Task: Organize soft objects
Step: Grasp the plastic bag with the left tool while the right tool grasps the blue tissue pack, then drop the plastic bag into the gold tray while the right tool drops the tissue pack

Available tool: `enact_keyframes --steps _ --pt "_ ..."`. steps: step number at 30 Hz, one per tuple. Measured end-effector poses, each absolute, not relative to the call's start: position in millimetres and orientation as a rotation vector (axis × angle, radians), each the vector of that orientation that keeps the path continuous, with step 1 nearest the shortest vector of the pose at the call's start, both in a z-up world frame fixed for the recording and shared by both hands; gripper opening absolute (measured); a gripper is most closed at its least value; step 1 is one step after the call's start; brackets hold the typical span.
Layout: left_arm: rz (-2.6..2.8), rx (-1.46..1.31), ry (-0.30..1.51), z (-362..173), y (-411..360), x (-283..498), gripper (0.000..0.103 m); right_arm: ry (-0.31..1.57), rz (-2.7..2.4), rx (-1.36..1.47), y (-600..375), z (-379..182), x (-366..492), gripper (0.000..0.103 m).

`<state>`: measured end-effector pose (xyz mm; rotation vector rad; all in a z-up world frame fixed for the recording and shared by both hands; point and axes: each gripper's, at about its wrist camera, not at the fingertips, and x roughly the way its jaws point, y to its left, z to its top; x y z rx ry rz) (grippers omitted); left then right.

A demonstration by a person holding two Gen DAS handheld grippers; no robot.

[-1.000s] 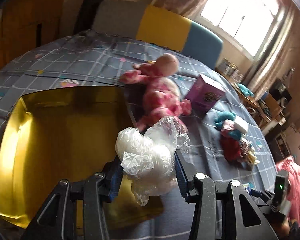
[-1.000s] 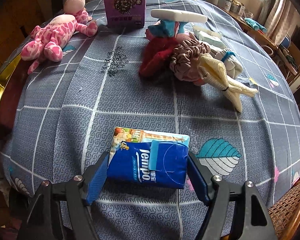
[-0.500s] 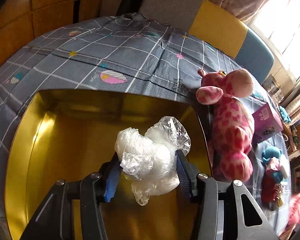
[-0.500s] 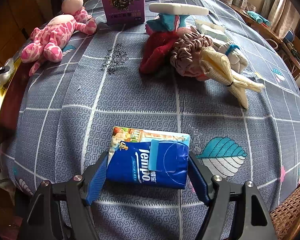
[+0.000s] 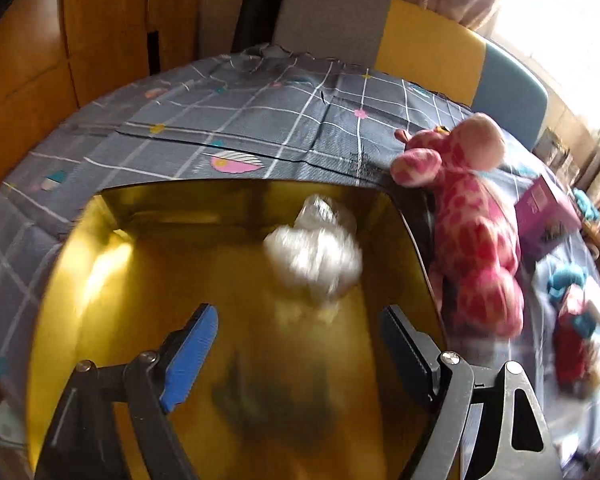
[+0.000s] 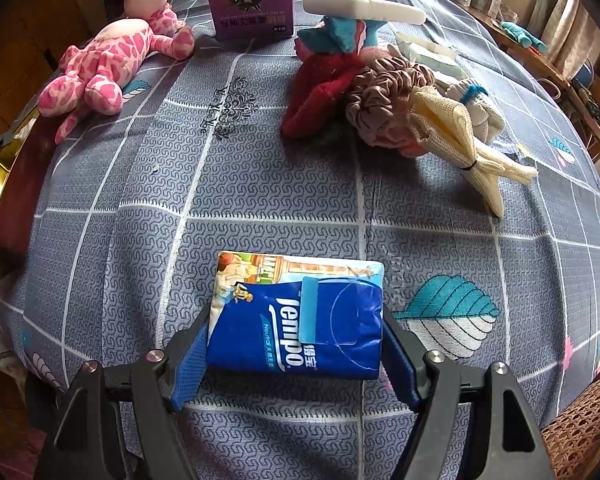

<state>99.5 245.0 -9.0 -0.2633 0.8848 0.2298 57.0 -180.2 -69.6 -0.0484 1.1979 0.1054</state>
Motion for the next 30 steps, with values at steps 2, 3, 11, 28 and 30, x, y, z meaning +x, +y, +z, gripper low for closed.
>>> enact_keyframes --steps 2,3,11,28,30 --pt "0.232 -0.252 0.871 -5 241 80 0.084 1.194 0.108 -0.054 -179 -70 57 0.076" --pt "0.237 -0.248 0.863 -3 239 71 0.084 1.192 0.11 -0.056 -179 -69 56 0.076" --pt "0.268 -0.249 0.821 10 235 16 0.088 1.117 0.123 -0.128 -161 -49 52 0.075" --pt "0.346 -0.277 0.792 17 248 -31 0.089 0.894 0.65 -0.343 16 -4 59 0.075" --pt "0.356 -0.282 0.791 17 252 -35 0.089 0.878 0.687 -0.361 37 -1 59 0.075"
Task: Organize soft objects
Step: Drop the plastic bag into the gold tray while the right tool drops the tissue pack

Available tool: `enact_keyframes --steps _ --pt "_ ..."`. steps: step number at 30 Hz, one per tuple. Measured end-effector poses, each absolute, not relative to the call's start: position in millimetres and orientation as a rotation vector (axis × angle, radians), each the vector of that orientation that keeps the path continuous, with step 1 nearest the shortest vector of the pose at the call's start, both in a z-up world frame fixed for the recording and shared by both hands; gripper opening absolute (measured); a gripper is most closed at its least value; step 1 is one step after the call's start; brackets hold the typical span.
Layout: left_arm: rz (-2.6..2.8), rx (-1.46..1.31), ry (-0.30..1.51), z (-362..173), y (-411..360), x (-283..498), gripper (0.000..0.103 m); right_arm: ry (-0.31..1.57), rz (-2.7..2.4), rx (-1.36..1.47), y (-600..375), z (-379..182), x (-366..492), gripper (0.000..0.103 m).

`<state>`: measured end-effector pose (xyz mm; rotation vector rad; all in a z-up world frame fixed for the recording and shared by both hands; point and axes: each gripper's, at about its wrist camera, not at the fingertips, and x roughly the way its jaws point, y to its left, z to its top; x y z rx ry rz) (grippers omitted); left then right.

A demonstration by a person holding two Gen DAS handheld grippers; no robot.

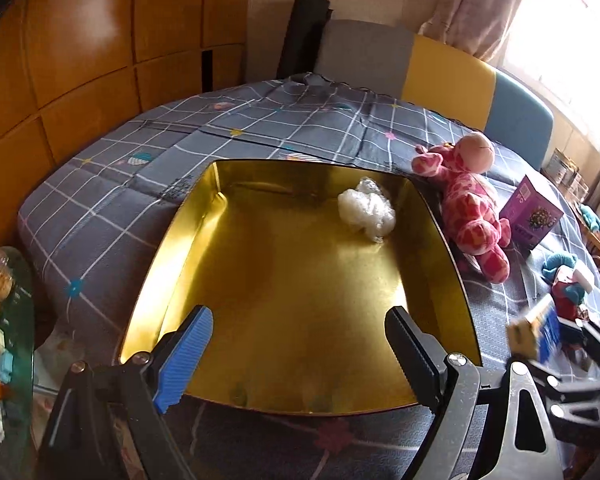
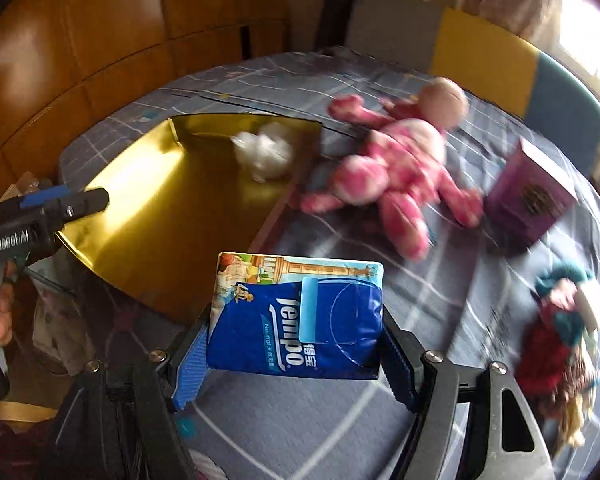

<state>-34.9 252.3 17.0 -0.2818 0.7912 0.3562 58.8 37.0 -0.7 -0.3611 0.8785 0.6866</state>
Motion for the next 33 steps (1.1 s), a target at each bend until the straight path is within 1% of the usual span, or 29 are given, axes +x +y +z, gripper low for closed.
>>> enact_keyframes --steps 9,16,19,20,21,22,33 --pt "0.425 -0.308 0.764 21 276 -46 0.094 0.906 0.791 -0.425 135 -3 90 0.075" --pt "0.453 -0.359 0.761 17 297 -47 0.094 1.013 0.758 -0.503 190 -37 122 0.075" --pt "0.448 -0.371 0.76 15 300 -48 0.094 1.007 0.739 -0.492 192 -44 127 0.077" --pt "0.446 -0.374 0.764 14 300 -48 0.094 0.995 0.741 -0.485 190 -44 126 0.079" --pt "0.446 -0.376 0.767 13 300 -48 0.094 0.982 0.739 -0.475 189 -44 127 0.085" --pt "0.444 -0.376 0.769 12 299 -47 0.094 0.972 0.739 -0.467 187 -42 126 0.086" --pt "0.437 -0.315 0.756 16 284 -46 0.094 0.868 0.701 -0.379 142 -13 95 0.086"
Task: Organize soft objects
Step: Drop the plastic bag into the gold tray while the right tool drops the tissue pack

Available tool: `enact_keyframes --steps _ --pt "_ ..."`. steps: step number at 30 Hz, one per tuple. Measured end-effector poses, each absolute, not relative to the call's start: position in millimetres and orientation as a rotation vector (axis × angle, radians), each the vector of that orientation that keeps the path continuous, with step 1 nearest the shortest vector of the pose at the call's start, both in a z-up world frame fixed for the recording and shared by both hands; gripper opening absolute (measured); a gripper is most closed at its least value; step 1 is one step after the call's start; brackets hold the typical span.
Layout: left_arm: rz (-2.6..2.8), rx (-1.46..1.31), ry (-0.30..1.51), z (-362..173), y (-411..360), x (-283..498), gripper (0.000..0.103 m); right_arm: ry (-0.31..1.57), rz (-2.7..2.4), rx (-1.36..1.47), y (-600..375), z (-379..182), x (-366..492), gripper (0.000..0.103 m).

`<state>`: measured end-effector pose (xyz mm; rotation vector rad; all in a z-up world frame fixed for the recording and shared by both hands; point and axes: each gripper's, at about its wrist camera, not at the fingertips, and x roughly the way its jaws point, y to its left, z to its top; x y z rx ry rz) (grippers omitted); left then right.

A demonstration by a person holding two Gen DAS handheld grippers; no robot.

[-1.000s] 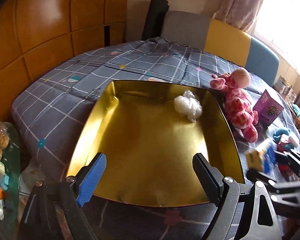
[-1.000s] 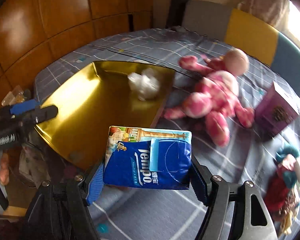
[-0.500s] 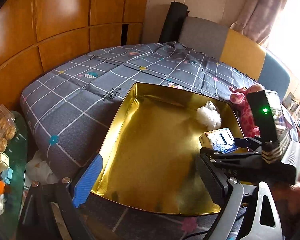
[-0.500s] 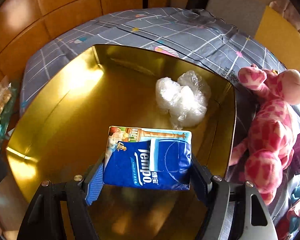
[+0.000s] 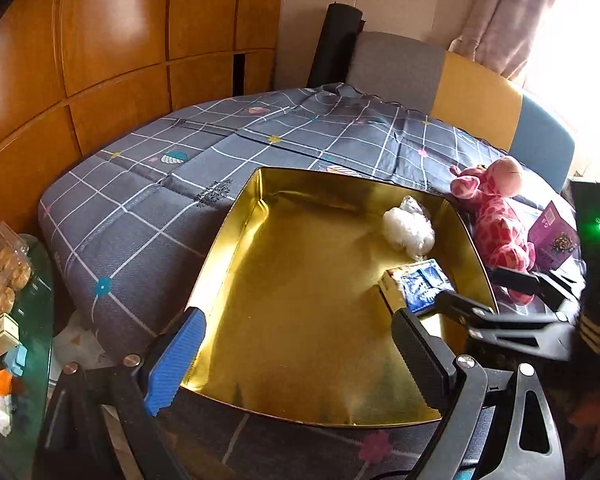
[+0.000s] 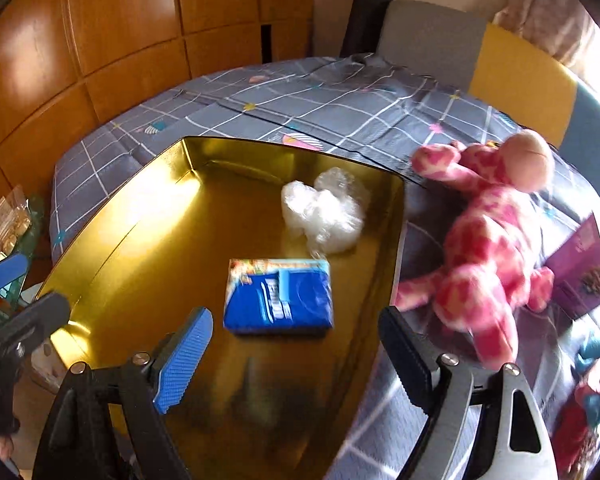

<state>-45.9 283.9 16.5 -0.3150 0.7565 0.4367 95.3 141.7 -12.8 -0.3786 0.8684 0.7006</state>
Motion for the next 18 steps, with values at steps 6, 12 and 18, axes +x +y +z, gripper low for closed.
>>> enact_keyframes --steps 6,12,18 --pt "0.405 -0.292 0.738 24 270 -47 0.094 0.816 0.632 -0.33 109 -3 76 0.086" --pt "0.361 -0.259 0.728 29 253 -46 0.094 0.799 0.576 -0.296 74 1 65 0.086" --pt "0.339 -0.244 0.722 33 237 -48 0.094 0.803 0.534 -0.287 43 0 60 0.086"
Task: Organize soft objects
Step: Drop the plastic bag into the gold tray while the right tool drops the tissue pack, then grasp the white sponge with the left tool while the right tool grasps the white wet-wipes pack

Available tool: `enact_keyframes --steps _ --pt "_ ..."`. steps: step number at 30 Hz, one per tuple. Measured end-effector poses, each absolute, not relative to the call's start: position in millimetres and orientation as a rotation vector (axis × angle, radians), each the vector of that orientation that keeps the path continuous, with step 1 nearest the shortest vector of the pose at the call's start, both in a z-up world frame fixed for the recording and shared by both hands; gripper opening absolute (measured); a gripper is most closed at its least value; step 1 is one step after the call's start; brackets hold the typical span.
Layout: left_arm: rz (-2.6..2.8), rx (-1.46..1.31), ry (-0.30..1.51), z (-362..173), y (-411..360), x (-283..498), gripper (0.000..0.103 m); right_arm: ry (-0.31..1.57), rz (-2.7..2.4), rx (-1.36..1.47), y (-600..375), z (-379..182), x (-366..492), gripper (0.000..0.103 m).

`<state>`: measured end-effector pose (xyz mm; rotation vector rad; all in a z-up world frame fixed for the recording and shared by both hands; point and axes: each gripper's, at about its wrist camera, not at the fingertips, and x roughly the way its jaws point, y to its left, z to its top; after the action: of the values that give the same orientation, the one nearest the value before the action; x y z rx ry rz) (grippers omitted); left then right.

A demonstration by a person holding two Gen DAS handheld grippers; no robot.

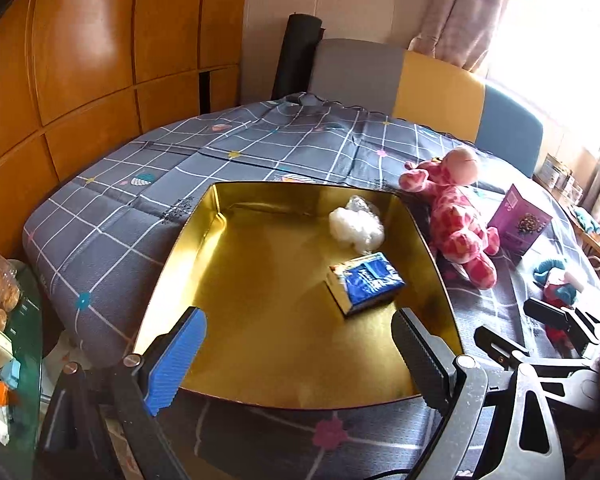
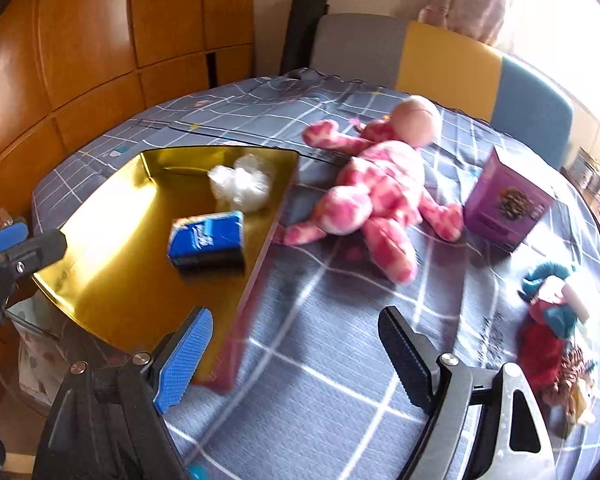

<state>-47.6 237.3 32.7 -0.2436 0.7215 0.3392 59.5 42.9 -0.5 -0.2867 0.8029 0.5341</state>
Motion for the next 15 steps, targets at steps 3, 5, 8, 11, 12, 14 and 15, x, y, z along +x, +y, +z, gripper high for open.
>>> enact_keyframes --steps 3,5,8,11,12,14,15 --pt "0.316 -0.227 0.728 34 229 -47 0.094 0.808 0.513 -0.287 27 -2 60 0.086" --pt "0.296 -0.214 0.729 35 222 -47 0.094 0.812 0.496 -0.281 16 -2 62 0.086" --pt "0.271 -0.182 0.734 37 211 -44 0.094 0.814 0.465 -0.273 -3 -1 65 0.086" --pt "0.241 -0.16 0.742 38 198 -40 0.094 0.816 0.43 -0.272 -26 1 71 0.086" --pt "0.232 -0.152 0.744 38 194 -39 0.094 0.816 0.417 -0.281 -33 1 73 0.086" --pt "0.209 -0.136 0.748 40 186 -35 0.094 0.812 0.389 -0.321 -46 2 77 0.086" --pt "0.194 -0.132 0.75 40 182 -33 0.094 0.81 0.376 -0.35 -51 1 79 0.086"
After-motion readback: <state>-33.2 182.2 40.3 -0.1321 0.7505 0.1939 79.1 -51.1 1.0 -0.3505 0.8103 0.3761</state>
